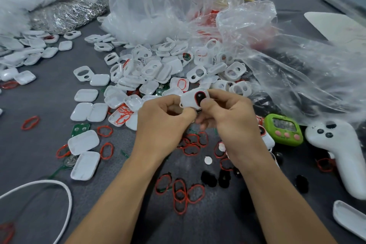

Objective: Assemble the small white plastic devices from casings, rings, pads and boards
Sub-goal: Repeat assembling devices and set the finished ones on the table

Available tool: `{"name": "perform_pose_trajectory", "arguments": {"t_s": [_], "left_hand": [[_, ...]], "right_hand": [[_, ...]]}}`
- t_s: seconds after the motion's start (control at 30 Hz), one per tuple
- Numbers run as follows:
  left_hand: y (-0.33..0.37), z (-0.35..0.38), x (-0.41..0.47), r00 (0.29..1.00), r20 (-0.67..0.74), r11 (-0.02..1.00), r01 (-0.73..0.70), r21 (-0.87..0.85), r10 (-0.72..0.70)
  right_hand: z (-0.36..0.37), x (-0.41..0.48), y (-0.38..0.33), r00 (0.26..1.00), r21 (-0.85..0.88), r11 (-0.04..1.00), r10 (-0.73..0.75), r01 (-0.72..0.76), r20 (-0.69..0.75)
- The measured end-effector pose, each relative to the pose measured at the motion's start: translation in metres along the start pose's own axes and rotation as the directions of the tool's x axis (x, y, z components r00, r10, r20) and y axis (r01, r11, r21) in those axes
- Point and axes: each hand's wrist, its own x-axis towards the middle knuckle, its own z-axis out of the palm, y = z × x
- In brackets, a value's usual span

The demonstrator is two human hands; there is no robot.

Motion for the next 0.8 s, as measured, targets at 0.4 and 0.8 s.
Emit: {"name": "perform_pose_trajectory", "arguments": {"t_s": [0.4,0.8], "left_hand": [[0.0031,0.0071,-0.0033,0.976,-0.034,0.924,0.192,-0.329,-0.215],[0.0102,0.0049,-0.0009,0.957,0.164,0.884,0.284,-0.372,-0.238]], "right_hand": [[-0.0073,0.0024,-0.0032,0.959,0.277,0.919,0.281,-0.281,0.04],[-0.0079,0.0035,0.0041,0.99,0.139,0.988,0.081,-0.065,-0.114]]}}
